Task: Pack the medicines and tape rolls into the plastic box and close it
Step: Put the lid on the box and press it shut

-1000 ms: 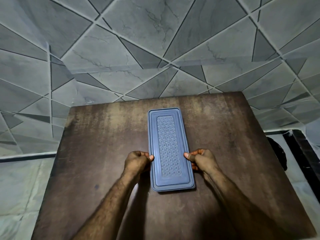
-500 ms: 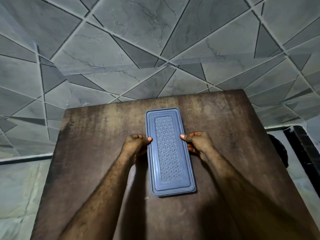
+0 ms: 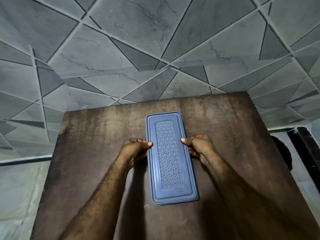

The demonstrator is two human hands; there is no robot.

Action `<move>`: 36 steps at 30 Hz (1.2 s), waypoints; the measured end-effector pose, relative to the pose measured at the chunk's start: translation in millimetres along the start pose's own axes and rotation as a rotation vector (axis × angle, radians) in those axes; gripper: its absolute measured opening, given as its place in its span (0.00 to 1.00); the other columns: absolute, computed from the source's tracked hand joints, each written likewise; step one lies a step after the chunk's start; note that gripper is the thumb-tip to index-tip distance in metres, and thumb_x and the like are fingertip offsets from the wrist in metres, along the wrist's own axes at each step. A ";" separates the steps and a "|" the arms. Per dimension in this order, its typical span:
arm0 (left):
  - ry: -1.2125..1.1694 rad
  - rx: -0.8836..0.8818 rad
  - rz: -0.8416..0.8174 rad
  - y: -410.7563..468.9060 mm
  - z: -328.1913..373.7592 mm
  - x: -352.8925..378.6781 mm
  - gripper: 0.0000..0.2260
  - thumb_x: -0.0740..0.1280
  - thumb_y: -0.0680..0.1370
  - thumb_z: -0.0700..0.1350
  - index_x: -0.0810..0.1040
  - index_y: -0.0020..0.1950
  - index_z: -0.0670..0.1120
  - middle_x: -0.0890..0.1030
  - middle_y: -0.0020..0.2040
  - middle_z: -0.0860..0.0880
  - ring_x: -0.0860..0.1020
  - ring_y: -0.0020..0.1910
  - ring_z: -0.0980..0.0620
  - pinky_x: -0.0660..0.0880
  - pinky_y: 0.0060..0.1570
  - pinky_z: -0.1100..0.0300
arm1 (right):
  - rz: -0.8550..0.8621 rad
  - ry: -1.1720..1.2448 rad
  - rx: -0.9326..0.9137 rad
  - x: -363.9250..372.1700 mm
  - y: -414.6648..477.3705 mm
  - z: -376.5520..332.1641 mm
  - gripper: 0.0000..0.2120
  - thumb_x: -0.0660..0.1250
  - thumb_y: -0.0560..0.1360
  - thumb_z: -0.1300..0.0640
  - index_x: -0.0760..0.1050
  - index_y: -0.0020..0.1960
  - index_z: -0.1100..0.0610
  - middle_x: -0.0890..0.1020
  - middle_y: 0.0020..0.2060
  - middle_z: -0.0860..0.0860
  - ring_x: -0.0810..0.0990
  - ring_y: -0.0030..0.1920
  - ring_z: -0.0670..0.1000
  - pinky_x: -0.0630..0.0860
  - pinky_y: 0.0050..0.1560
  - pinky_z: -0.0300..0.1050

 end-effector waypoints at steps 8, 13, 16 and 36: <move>-0.179 0.038 0.024 28.8 46.0 9.6 0.04 0.71 0.75 0.43 0.80 0.41 0.45 0.82 0.38 0.49 0.77 0.36 0.55 0.74 0.40 0.60 | 0.079 0.003 -0.111 16.9 29.4 -60.9 0.13 0.78 0.64 0.53 0.75 0.36 0.58 0.81 0.32 0.56 0.76 0.28 0.50 0.73 0.29 0.41; -0.254 0.051 0.097 44.8 62.0 12.4 0.06 0.72 0.74 0.42 0.79 0.42 0.41 0.83 0.33 0.45 0.81 0.25 0.53 0.78 0.27 0.63 | 0.130 -0.024 -0.118 24.9 53.5 -78.1 0.19 0.78 0.57 0.45 0.70 0.28 0.55 0.77 0.25 0.55 0.73 0.28 0.53 0.70 0.33 0.48; -0.283 0.047 0.113 51.5 61.5 14.6 0.08 0.73 0.73 0.41 0.81 0.47 0.38 0.83 0.42 0.40 0.81 0.32 0.48 0.81 0.32 0.58 | 0.167 -0.040 -0.132 27.8 56.3 -81.2 0.21 0.78 0.59 0.46 0.68 0.25 0.55 0.73 0.23 0.52 0.71 0.28 0.52 0.69 0.34 0.47; 0.719 0.526 0.311 -12.0 80.2 23.9 0.14 0.70 0.75 0.46 0.77 0.58 0.43 0.79 0.55 0.40 0.79 0.53 0.40 0.74 0.54 0.53 | 0.244 -0.664 -0.610 37.6 -7.1 -85.4 0.18 0.65 0.77 0.56 0.74 0.66 0.57 0.78 0.61 0.57 0.76 0.61 0.58 0.71 0.61 0.45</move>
Point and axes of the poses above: each hand's wrist, its own y-axis towards the middle knuckle, its own x-axis out of the palm, z = x × y, the point moved 9 cm from there along y, towards the middle knuckle
